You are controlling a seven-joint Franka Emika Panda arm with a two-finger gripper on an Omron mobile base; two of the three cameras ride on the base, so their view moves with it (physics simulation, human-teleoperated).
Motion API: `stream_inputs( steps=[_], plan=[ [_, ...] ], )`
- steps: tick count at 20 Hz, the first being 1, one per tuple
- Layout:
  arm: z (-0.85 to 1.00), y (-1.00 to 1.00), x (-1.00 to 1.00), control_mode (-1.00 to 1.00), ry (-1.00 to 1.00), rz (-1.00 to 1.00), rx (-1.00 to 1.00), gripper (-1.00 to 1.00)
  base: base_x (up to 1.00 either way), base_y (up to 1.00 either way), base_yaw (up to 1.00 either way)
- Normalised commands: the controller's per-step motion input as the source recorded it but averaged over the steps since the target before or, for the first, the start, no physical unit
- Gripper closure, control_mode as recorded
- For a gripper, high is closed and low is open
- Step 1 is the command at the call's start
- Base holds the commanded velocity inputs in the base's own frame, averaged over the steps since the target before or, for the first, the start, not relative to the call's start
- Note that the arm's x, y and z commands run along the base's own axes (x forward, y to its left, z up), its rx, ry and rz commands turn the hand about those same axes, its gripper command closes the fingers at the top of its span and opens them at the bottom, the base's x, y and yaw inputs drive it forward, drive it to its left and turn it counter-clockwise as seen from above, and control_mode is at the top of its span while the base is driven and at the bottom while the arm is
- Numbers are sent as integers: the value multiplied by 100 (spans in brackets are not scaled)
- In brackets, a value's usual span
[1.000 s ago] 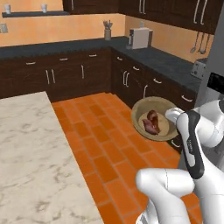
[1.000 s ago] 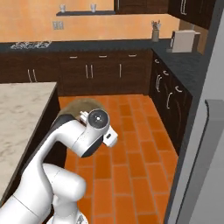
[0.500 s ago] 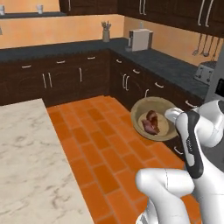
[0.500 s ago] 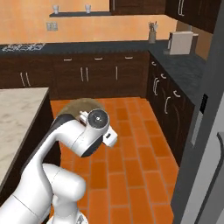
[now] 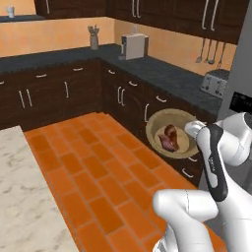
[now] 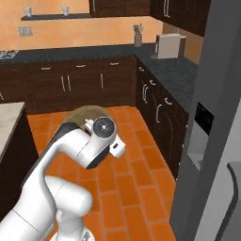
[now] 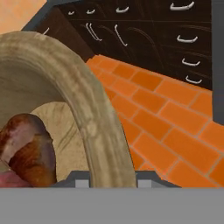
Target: Pick the chicken drumstick and potato from their plates and place them in the bowl. Then put the bowl in the fridge.
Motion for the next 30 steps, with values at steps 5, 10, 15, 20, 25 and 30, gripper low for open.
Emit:
stream_inputs(
  steps=[5, 10, 15, 20, 25, 30],
  plan=[
    [0, 0, 0, 100, 0, 0, 0, 100, 100, 0, 0],
    [0, 0, 0, 100, 0, 0, 0, 100, 99, -16, -7],
    [0, 0, 0, 100, 0, 0, 0, 100, 53, -48, -53],
    [0, 0, 0, 100, 0, 0, 0, 100, 3, -43, -82],
    [0, 0, 0, 100, 0, 0, 0, 100, -4, -37, -81],
    [0, 0, 0, 100, 0, 0, 0, 100, -1, -36, -79]
  ],
)
